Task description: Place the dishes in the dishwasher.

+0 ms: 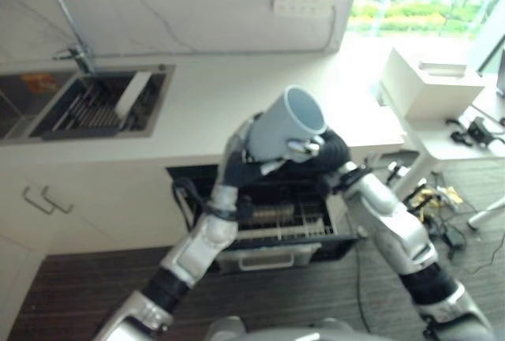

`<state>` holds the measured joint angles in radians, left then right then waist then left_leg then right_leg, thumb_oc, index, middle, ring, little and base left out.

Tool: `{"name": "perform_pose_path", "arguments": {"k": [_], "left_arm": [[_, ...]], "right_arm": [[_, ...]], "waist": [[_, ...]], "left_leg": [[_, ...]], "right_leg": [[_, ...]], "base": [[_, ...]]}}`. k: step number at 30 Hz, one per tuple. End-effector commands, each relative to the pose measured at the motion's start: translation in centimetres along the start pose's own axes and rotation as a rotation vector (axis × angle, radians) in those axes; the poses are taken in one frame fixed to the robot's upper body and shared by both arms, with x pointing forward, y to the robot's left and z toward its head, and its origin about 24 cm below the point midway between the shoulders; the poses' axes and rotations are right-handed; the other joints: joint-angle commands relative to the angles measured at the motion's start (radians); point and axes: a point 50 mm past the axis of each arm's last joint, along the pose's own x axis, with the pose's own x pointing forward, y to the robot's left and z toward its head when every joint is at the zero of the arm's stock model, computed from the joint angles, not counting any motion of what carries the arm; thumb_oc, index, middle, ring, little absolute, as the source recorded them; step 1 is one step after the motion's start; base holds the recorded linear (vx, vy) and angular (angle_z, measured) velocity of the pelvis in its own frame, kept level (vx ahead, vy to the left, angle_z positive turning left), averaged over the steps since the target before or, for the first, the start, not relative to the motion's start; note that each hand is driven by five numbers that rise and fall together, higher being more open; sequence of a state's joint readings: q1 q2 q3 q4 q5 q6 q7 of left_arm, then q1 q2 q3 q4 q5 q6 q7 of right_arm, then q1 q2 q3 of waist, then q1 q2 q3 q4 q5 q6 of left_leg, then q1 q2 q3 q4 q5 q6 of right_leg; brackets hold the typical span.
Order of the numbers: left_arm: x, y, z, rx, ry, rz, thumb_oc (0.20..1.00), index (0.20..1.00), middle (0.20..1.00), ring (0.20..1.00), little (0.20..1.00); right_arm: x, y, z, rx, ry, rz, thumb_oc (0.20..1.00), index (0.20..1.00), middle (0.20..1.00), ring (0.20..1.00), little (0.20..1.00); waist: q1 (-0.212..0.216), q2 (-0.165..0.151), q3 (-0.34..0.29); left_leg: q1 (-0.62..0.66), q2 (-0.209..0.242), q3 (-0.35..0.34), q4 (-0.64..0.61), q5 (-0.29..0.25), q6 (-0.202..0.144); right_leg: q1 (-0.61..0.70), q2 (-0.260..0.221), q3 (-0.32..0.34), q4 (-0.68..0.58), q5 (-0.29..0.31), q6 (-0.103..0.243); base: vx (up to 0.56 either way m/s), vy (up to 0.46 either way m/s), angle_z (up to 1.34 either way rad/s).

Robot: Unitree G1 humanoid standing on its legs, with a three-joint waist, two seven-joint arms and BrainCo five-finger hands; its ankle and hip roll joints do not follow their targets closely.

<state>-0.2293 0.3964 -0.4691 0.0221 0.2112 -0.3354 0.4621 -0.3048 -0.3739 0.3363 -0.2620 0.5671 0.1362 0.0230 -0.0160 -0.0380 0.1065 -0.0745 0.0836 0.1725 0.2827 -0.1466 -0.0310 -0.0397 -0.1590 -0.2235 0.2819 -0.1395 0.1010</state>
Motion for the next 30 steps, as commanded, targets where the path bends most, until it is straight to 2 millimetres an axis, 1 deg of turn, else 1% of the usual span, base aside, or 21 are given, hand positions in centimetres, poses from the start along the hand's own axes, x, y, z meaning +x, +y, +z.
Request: {"name": "perform_pose_path", "arguments": {"k": [1,3,6,7,12,15,16,20,21,24,26,29,30], "left_arm": [[0.5,-3.9,3.4,-0.111,-0.192,-0.329,1.000,1.000,1.000,1.000,1.000],[0.6,-3.9,3.6,-0.157,-0.181,-0.350,1.000,1.000,1.000,1.000,1.000],[0.8,-3.4,3.6,-0.215,-0.174,-0.330,1.000,1.000,1.000,1.000,1.000],[0.9,-2.9,3.5,-0.246,-0.159,-0.313,1.000,1.000,1.000,1.000,1.000],[0.8,-0.7,2.9,-0.261,-0.135,-0.236,1.000,1.000,1.000,1.000,1.000],[0.5,1.3,2.1,-0.268,-0.080,-0.138,1.000,1.000,1.000,1.000,1.000],[0.1,2.2,1.8,-0.269,-0.060,-0.100,1.000,1.000,1.000,1.000,1.000],[-0.8,4.6,0.7,-0.265,0.013,0.022,1.000,1.000,1.000,1.000,1.000],[-1.0,4.8,0.6,-0.261,0.019,0.030,1.000,1.000,1.000,1.000,1.000],[-1.8,6.3,-0.2,-0.224,0.081,0.067,1.000,1.000,1.000,1.000,1.000],[-2.3,7.1,-0.6,-0.203,0.115,0.085,1.000,1.000,1.000,1.000,1.000],[-2.9,7.8,-1.4,-0.180,0.177,0.100,1.000,1.000,1.000,1.000,1.000],[-3.1,7.9,-1.7,-0.175,0.203,0.081,1.000,1.000,1.000,1.000,1.000]], "right_arm": [[1.9,3.0,5.5,-0.042,-0.292,0.153,0.200,0.200,0.200,0.200,0.200],[1.9,2.8,5.3,-0.052,-0.288,0.143,0.200,0.200,0.200,0.200,0.200],[1.8,2.6,5.0,-0.063,-0.280,0.121,0.200,0.200,0.200,0.200,0.200],[1.6,2.3,4.6,-0.072,-0.269,0.101,0.200,0.200,0.200,0.200,0.200],[0.7,0.8,3.8,-0.096,-0.240,0.025,0.200,0.200,0.200,0.200,0.200],[-0.4,-0.7,3.0,-0.111,-0.215,-0.040,0.200,0.200,0.200,0.200,0.200],[-1.0,-1.3,2.8,-0.130,-0.207,-0.075,0.200,0.200,0.200,0.200,0.200],[-2.4,-3.0,2.3,-0.149,-0.183,-0.165,0.200,0.200,0.200,0.200,0.200],[-2.5,-3.1,2.3,-0.150,-0.181,-0.172,0.200,0.200,0.200,0.200,0.200],[-3.5,-4.2,2.1,-0.158,-0.166,-0.233,0.200,0.200,0.200,0.200,0.200],[-3.8,-4.6,2.0,-0.162,-0.160,-0.258,0.200,0.200,0.200,0.200,0.200],[-4.3,-5.1,1.8,-0.177,-0.149,-0.285,0.200,0.200,0.200,0.200,0.200],[-4.5,-5.3,1.7,-0.183,-0.145,-0.295,0.200,0.200,0.200,0.200,0.200]], "waist": [[0.000,-0.005,-0.017],[-0.006,-0.001,-0.018],[-0.006,0.004,-0.016],[-0.006,0.007,-0.017],[-0.004,0.012,-0.010],[-0.001,0.015,-0.008],[0.001,0.016,-0.006],[0.005,0.019,-0.003],[0.005,0.019,-0.002],[0.008,0.020,0.001],[0.008,0.022,0.003],[0.007,0.024,0.007],[0.008,0.024,0.009]], "left_leg": [[0.044,0.059,0.030,0.017,-0.107,-0.007],[0.047,0.059,0.035,0.017,-0.107,-0.007],[0.050,0.062,0.041,0.017,-0.106,-0.008],[0.051,0.063,0.044,0.017,-0.104,-0.010],[0.054,0.070,0.048,0.017,-0.098,-0.014],[0.055,0.073,0.046,0.017,-0.096,-0.016],[0.055,0.074,0.044,0.017,-0.095,-0.017],[0.055,0.075,0.036,0.017,-0.091,-0.019],[0.055,0.075,0.036,0.017,-0.091,-0.019],[0.056,0.079,0.036,0.017,-0.088,-0.023],[0.056,0.083,0.040,0.017,-0.084,-0.025],[0.056,0.084,0.040,0.017,-0.081,-0.027],[0.055,0.084,0.040,0.017,-0.081,-0.027]], "right_leg": [[0.003,-0.005,0.019,0.018,-0.040,0.047],[0.001,-0.009,0.021,0.018,-0.038,0.049],[0.000,-0.015,0.018,0.018,-0.036,0.051],[0.000,-0.017,0.017,0.018,-0.034,0.051],[0.000,-0.023,0.012,0.018,-0.031,0.049],[0.001,-0.025,0.007,0.018,-0.032,0.048],[0.002,-0.025,0.006,0.018,-0.032,0.047],[0.009,-0.019,0.002,0.018,-0.037,0.041],[0.010,-0.019,0.002,0.018,-0.037,0.040],[0.010,-0.022,-0.002,0.018,-0.038,0.038],[0.010,-0.024,-0.005,0.018,-0.038,0.037],[0.010,-0.025,-0.005,0.018,-0.038,0.037],[0.010,-0.026,-0.007,0.018,-0.039,0.038]], "base": [[0.00,0.000,0.00],[0.00,0.000,0.00],[0.03,0.008,-0.04],[0.05,0.005,-0.02],[0.01,0.001,0.00],[0.00,0.000,0.00],[0.00,0.000,0.00],[0.03,-0.001,0.01],[0.04,-0.001,0.00],[0.02,-0.002,0.00],[0.00,0.000,0.00],[0.00,0.000,0.00],[0.00,0.000,0.00]]}}
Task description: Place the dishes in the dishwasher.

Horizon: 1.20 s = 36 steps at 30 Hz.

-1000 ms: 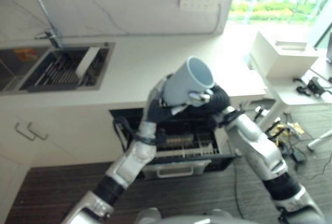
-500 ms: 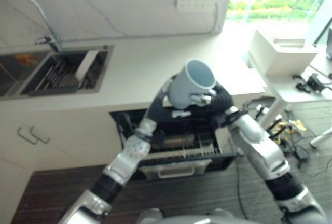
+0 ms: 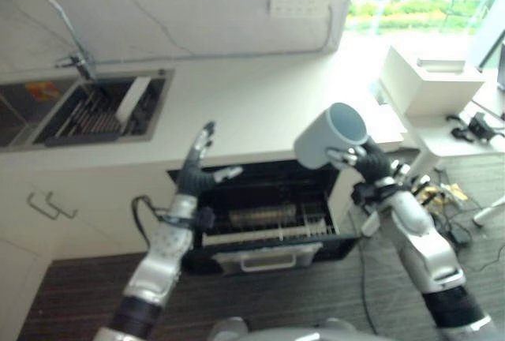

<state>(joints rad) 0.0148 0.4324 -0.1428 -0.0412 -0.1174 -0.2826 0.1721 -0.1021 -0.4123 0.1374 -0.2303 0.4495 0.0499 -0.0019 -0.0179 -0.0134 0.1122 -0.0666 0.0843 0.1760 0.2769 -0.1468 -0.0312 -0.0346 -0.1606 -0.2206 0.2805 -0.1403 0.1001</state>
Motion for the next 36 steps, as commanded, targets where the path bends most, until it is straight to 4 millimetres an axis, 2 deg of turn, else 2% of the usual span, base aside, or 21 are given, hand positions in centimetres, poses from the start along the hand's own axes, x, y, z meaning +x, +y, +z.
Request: {"name": "perform_pose_path", "arguments": {"k": [1,5,13,21,25,27,31,35,36], "left_arm": [[0.7,0.5,1.7,0.010,-0.034,-0.096,1.000,1.000,1.000,1.000,1.000],[-0.3,0.5,-0.4,0.074,0.140,-0.263,1.000,1.000,1.000,1.000,1.000],[-1.4,0.1,-2.2,0.124,0.355,-0.617,1.000,1.000,1.000,1.000,1.000],[-2.4,0.1,-3.4,0.111,0.498,-0.745,1.000,1.000,1.000,1.000,1.000],[-3.0,-1.1,-4.6,0.048,0.596,-0.835,1.000,1.000,1.000,1.000,1.000],[-3.0,-1.5,-6.3,0.169,0.686,-0.895,1.000,1.000,1.000,1.000,1.000],[-3.5,-1.5,-8.5,0.301,0.828,-0.961,1.000,1.000,1.000,1.000,1.000],[-4.5,-2.9,-10.9,0.286,0.960,-0.978,1.000,1.000,1.000,1.000,1.000],[-5.3,-3.4,-11.9,0.279,1.015,-0.986,1.000,1.000,1.000,1.000,1.000]], "right_arm": [[0.4,-0.3,3.0,-0.035,-0.183,-0.012,0.200,0.200,0.200,0.200,0.200],[0.0,-1.2,2.7,-0.058,-0.153,-0.022,0.200,0.200,0.200,0.200,0.200],[-0.6,-2.7,1.3,-0.107,-0.039,-0.040,0.200,0.200,0.200,0.200,0.200],[-1.5,-3.5,-1.8,-0.148,0.133,-0.030,0.200,0.200,0.200,0.200,0.200],[-1.5,-3.4,-2.8,-0.152,0.181,-0.009,0.200,0.200,0.200,0.200,0.200],[-1.0,-3.1,-3.2,-0.155,0.200,0.028,0.200,0.200,0.200,0.200,0.200],[-0.8,-2.7,-3.4,-0.150,0.213,0.073,0.200,0.200,0.200,0.200,0.200],[-0.6,-1.7,-3.8,-0.142,0.228,0.124,0.200,0.200,0.200,0.200,0.200],[-0.5,-1.3,-3.8,-0.142,0.233,0.146,0.200,0.200,0.200,0.200,0.200]], "waist": [[0.009,0.001,0.005],[0.002,0.015,0.007],[-0.027,0.041,0.022],[-0.046,0.050,0.030],[-0.055,0.052,0.036],[-0.066,0.050,0.034],[-0.082,0.052,0.030],[-0.097,0.049,0.019],[-0.103,0.048,0.016]], "left_leg": [[0.047,0.085,0.037,0.023,-0.079,-0.028],[0.047,0.085,0.042,0.023,-0.077,-0.027],[0.045,0.086,0.053,0.023,-0.070,-0.025],[0.044,0.087,0.065,0.023,-0.064,-0.024],[0.043,0.088,0.070,0.023,-0.060,-0.024],[0.046,0.087,0.072,0.023,-0.062,-0.022],[0.051,0.090,0.078,0.023,-0.060,-0.022],[0.058,0.091,0.087,0.023,-0.065,-0.021],[0.061,0.092,0.090,0.023,-0.065,-0.022]], "right_leg": [[0.004,-0.026,-0.011,0.019,-0.037,0.040],[0.001,-0.026,-0.010,0.019,-0.037,0.043],[-0.010,-0.025,0.000,0.019,-0.032,0.050],[-0.016,-0.025,0.004,0.019,-0.027,0.054],[-0.020,-0.022,0.007,0.019,-0.024,0.053],[-0.020,-0.017,0.014,0.019,-0.024,0.056],[-0.019,-0.013,0.021,0.019,-0.025,0.057],[-0.016,-0.008,0.030,0.019,-0.029,0.059],[-0.016,-0.006,0.033,0.019,-0.029,0.060]], "base": [[0.00,0.000,0.00],[0.01,0.040,0.00],[-0.01,0.046,-0.02],[0.00,0.017,-0.07],[0.00,0.000,0.00],[0.01,-0.008,-0.02],[0.02,-0.012,-0.06],[0.02,-0.016,-0.09],[0.02,-0.006,-0.07]]}}
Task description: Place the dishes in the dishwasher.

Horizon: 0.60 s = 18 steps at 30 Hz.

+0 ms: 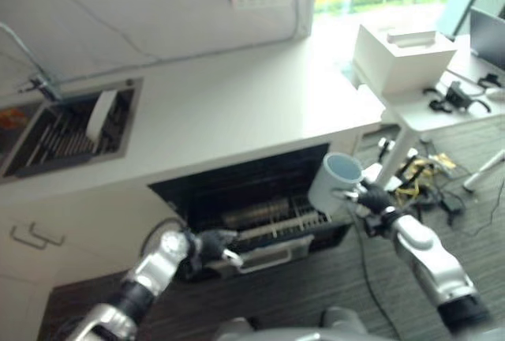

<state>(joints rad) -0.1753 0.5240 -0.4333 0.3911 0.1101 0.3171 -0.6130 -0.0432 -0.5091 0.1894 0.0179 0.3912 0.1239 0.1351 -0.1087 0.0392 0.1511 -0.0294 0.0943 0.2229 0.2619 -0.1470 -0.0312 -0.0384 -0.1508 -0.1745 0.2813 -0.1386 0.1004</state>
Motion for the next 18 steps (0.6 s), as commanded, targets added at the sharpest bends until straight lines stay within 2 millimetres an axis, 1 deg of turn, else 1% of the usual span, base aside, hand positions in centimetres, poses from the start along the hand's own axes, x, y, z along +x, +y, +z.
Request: {"name": "perform_pose_path", "arguments": {"k": [1,4,5,6,8,9,10,11,12,16,18], "left_arm": [[0.8,-1.0,-0.9,0.035,0.072,-0.032,1.000,1.000,1.000,1.000,1.000],[2.2,-2.1,-2.1,-0.007,0.141,-0.081,1.000,1.000,1.000,1.000,1.000],[2.7,-2.8,-2.8,-0.030,0.181,-0.141,1.000,1.000,1.000,1.000,1.000],[2.8,-3.4,-3.0,-0.059,0.197,-0.216,1.000,1.000,1.000,1.000,1.000],[2.9,-5.6,-3.5,-0.158,0.229,-0.465,1.000,1.000,1.000,1.000,1.000],[2.9,-6.6,-3.8,-0.181,0.251,-0.555,1.000,1.000,1.000,1.000,1.000],[2.8,-8.1,-4.6,-0.187,0.301,-0.668,1.000,1.000,1.000,1.000,1.000],[2.7,-8.6,-5.0,-0.181,0.330,-0.717,1.000,1.000,1.000,1.000,1.000],[2.2,-9.6,-6.0,-0.178,0.386,-0.817,1.000,1.000,1.000,1.000,1.000],[1.0,-11.2,-7.3,-0.155,0.467,-1.001,1.000,1.000,1.000,1.000,1.000],[0.3,-11.6,-7.7,-0.137,0.514,-1.067,1.000,1.000,1.000,1.000,1.000]], "right_arm": [[1.1,1.1,4.0,-0.060,-0.172,0.081,0.200,0.200,0.200,0.200,0.200],[1.3,1.6,4.1,-0.063,-0.170,0.111,0.200,0.200,0.200,0.200,0.200],[1.4,1.7,4.1,-0.065,-0.168,0.122,0.200,0.200,0.200,0.200,0.200],[1.4,1.8,4.2,-0.066,-0.168,0.127,0.200,0.200,0.200,0.200,0.200],[1.5,1.8,4.4,-0.072,-0.167,0.131,0.200,0.200,0.200,0.200,0.200],[1.6,1.8,4.5,-0.075,-0.167,0.131,0.200,0.200,0.200,0.200,0.200],[1.8,1.8,4.6,-0.082,-0.168,0.131,0.200,0.200,0.200,0.200,0.200],[1.9,1.8,4.6,-0.083,-0.167,0.130,0.200,0.200,0.200,0.200,0.200],[2.1,1.7,4.8,-0.087,-0.165,0.132,0.200,0.200,0.200,0.200,0.200],[2.2,1.2,4.9,-0.104,-0.153,0.139,0.200,0.200,0.200,0.200,0.200],[2.2,0.9,5.0,-0.112,-0.149,0.138,0.200,0.200,0.200,0.200,0.200]], "waist": [[-0.015,-0.005,-0.024],[-0.024,-0.008,-0.029],[-0.028,-0.011,-0.032],[-0.031,-0.013,-0.034],[-0.036,-0.013,-0.036],[-0.037,-0.012,-0.036],[-0.038,-0.011,-0.035],[-0.038,-0.010,-0.034],[-0.039,-0.009,-0.034],[-0.038,-0.003,-0.033],[-0.035,0.001,-0.032]], "left_leg": [[0.025,0.083,0.045,0.038,-0.065,-0.022],[0.029,0.083,0.050,0.038,-0.068,-0.022],[0.030,0.083,0.054,0.038,-0.069,-0.022],[0.031,0.084,0.056,0.038,-0.070,-0.022],[0.032,0.086,0.060,0.038,-0.072,-0.023],[0.033,0.088,0.062,0.038,-0.073,-0.023],[0.035,0.088,0.063,0.038,-0.077,-0.022],[0.035,0.088,0.064,0.038,-0.078,-0.022],[0.037,0.087,0.065,0.038,-0.081,-0.022],[0.038,0.087,0.071,0.038,-0.086,-0.023],[0.036,0.085,0.069,0.038,-0.087,-0.024]], "right_leg": [[-0.011,-0.015,-0.013,0.019,-0.031,0.059],[-0.010,-0.012,-0.007,0.019,-0.034,0.059],[-0.009,-0.011,-0.004,0.019,-0.034,0.060],[-0.009,-0.011,-0.002,0.019,-0.034,0.061],[-0.010,-0.010,0.001,0.019,-0.034,0.062],[-0.011,-0.010,0.002,0.019,-0.034,0.062],[-0.011,-0.009,0.004,0.019,-0.035,0.062],[-0.010,-0.009,0.005,0.019,-0.036,0.062],[-0.009,-0.008,0.006,0.019,-0.038,0.062],[-0.008,-0.010,0.008,0.019,-0.043,0.063],[-0.008,-0.011,0.007,0.019,-0.045,0.063]], "base": [[0.02,-0.005,-0.09],[0.01,-0.006,-0.04],[0.02,-0.023,-0.04],[0.03,-0.022,-0.06],[0.02,-0.011,-0.13],[0.01,-0.004,-0.17],[0.01,0.000,-0.19],[0.02,0.004,-0.13],[0.02,0.007,-0.10],[0.02,0.021,-0.05],[0.00,0.030,-0.08]]}}
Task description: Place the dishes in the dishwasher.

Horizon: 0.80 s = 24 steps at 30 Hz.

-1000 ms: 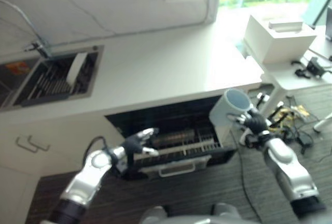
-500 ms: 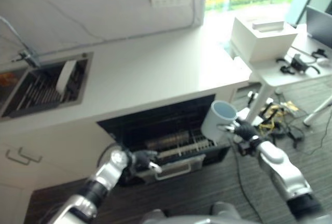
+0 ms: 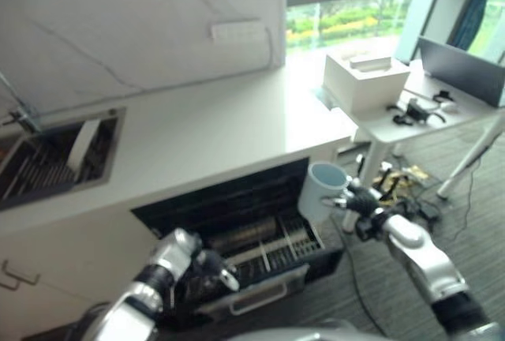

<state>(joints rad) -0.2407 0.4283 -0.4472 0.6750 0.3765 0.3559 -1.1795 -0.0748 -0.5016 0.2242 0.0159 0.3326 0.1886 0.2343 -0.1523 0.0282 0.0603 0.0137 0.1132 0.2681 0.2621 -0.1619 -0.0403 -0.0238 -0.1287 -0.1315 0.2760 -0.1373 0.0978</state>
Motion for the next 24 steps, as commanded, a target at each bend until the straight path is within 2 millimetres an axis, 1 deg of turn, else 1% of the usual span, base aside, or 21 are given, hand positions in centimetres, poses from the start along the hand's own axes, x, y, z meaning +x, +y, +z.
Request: {"name": "perform_pose_path", "arguments": {"k": [1,3,5,7,10,12,13,15,17,19,20,22,23,24], "left_arm": [[4.8,-7.6,-4.3,-0.082,0.212,-0.570,1.000,1.000,1.000,1.000,1.000],[4.6,-8.1,-4.5,-0.075,0.244,-0.628,1.000,1.000,1.000,1.000,1.000],[5.3,-9.1,-4.8,-0.074,0.260,-0.661,1.000,1.000,1.000,1.000,1.000],[5.6,-9.7,-4.8,-0.070,0.261,-0.674,1.000,1.000,1.000,1.000,1.000],[4.8,-9.0,-4.6,-0.084,0.224,-0.636,1.000,1.000,1.000,1.000,1.000],[4.6,-7.7,-3.7,-0.135,0.048,-0.495,1.000,1.000,1.000,1.000,1.000],[4.1,-6.5,-2.5,-0.157,-0.094,-0.381,1.000,1.000,1.000,1.000,1.000],[2.5,-4.6,-0.5,-0.208,-0.311,-0.238,1.000,1.000,1.000,1.000,1.000],[-0.3,-3.1,2.0,-0.286,-0.598,-0.140,1.000,1.000,1.000,1.000,1.000],[-2.8,-2.6,3.1,-0.298,-0.831,-0.084,1.000,1.000,1.000,1.000,1.000],[-3.6,-2.6,3.2,-0.315,-0.906,-0.079,1.000,1.000,1.000,1.000,1.000],[-5.8,-2.2,3.2,-0.345,-1.101,-0.048,1.000,1.000,1.000,1.000,1.000],[-8.3,-1.6,3.3,-0.413,-1.351,0.051,1.000,1.000,1.000,1.000,1.000],[-9.3,-1.1,3.5,-0.439,-1.447,0.163,1.000,1.000,1.000,1.000,1.000]], "right_arm": [[1.2,-1.0,5.3,-0.076,-0.198,0.003,0.200,0.200,0.200,0.200,0.200],[1.2,-1.0,5.3,-0.079,-0.195,0.002,0.200,0.200,0.200,0.200,0.200],[1.2,-1.1,5.2,-0.085,-0.192,0.002,0.200,0.200,0.200,0.200,0.200],[1.2,-1.1,5.1,-0.086,-0.189,0.002,0.200,0.200,0.200,0.200,0.200],[1.2,-1.1,4.9,-0.087,-0.187,0.007,0.200,0.200,0.200,0.200,0.200],[0.9,-1.1,5.0,-0.088,-0.185,0.009,0.200,0.200,0.200,0.200,0.200],[0.7,-1.1,4.8,-0.088,-0.183,0.006,0.200,0.200,0.200,0.200,0.200],[0.4,-1.1,4.6,-0.089,-0.182,-0.006,0.200,0.200,0.200,0.200,0.200],[-0.3,-1.5,4.5,-0.095,-0.187,-0.036,0.200,0.200,0.200,0.200,0.200],[-0.7,-2.1,4.2,-0.106,-0.190,-0.071,0.200,0.200,0.200,0.200,0.200],[-0.8,-2.3,4.1,-0.113,-0.190,-0.082,0.200,0.200,0.200,0.200,0.200],[-1.0,-2.8,3.8,-0.126,-0.182,-0.109,0.200,0.200,0.200,0.200,0.200],[-1.0,-3.0,3.2,-0.152,-0.154,-0.128,0.200,0.200,0.200,0.200,0.200],[-0.8,-3.1,2.9,-0.162,-0.130,-0.139,0.200,0.200,0.200,0.200,0.200]], "waist": [[0.009,0.015,0.059],[0.011,0.017,0.058],[0.013,0.018,0.058],[0.016,0.018,0.057],[0.019,0.016,0.055],[0.023,0.014,0.054],[0.028,0.013,0.052],[0.037,0.011,0.053],[0.054,0.005,0.062],[0.073,0.001,0.072],[0.080,-0.001,0.075],[0.098,-0.005,0.082],[0.117,-0.011,0.083],[0.129,-0.018,0.084]], "left_leg": [[-0.008,0.067,0.025,0.038,-0.073,-0.015],[-0.009,0.065,0.026,0.038,-0.075,-0.014],[-0.010,0.064,0.026,0.038,-0.077,-0.014],[-0.012,0.063,0.027,0.038,-0.080,-0.013],[-0.014,0.062,0.026,0.038,-0.079,-0.013],[-0.014,0.062,0.022,0.038,-0.076,-0.013],[-0.016,0.061,0.018,0.038,-0.075,-0.013],[-0.018,0.060,0.011,0.038,-0.070,-0.014],[-0.022,0.060,0.000,0.038,-0.063,-0.016],[-0.023,0.061,-0.008,0.038,-0.057,-0.018],[-0.024,0.060,-0.011,0.038,-0.056,-0.019],[-0.024,0.059,-0.018,0.038,-0.055,-0.021],[-0.025,0.059,-0.022,0.038,-0.052,-0.025],[-0.026,0.059,-0.027,0.038,-0.052,-0.027]], "right_leg": [[-0.024,-0.035,-0.037,0.024,-0.047,0.067],[-0.024,-0.036,-0.039,0.024,-0.049,0.067],[-0.025,-0.039,-0.039,0.024,-0.050,0.068],[-0.026,-0.040,-0.039,0.024,-0.050,0.068],[-0.026,-0.040,-0.041,0.024,-0.051,0.068],[-0.024,-0.040,-0.044,0.024,-0.050,0.068],[-0.024,-0.041,-0.047,0.024,-0.050,0.069],[-0.021,-0.044,-0.055,0.024,-0.046,0.069],[-0.018,-0.049,-0.070,0.024,-0.040,0.068],[-0.013,-0.055,-0.084,0.024,-0.034,0.066],[-0.012,-0.057,-0.088,0.024,-0.033,0.065],[-0.007,-0.064,-0.104,0.024,-0.031,0.064],[-0.002,-0.071,-0.116,0.024,-0.031,0.062],[0.002,-0.077,-0.127,0.024,-0.033,0.061]], "base": [[0.00,0.000,0.00],[0.00,0.000,0.00],[0.00,0.005,-0.02],[0.00,0.000,0.00],[0.00,0.000,0.00],[0.00,0.000,0.00],[0.00,0.000,0.00],[0.02,-0.017,0.09],[0.01,-0.022,0.19],[0.01,-0.013,0.20],[0.01,-0.001,0.26],[0.03,0.004,0.23],[0.06,-0.009,0.23],[0.07,-0.021,0.27]]}}
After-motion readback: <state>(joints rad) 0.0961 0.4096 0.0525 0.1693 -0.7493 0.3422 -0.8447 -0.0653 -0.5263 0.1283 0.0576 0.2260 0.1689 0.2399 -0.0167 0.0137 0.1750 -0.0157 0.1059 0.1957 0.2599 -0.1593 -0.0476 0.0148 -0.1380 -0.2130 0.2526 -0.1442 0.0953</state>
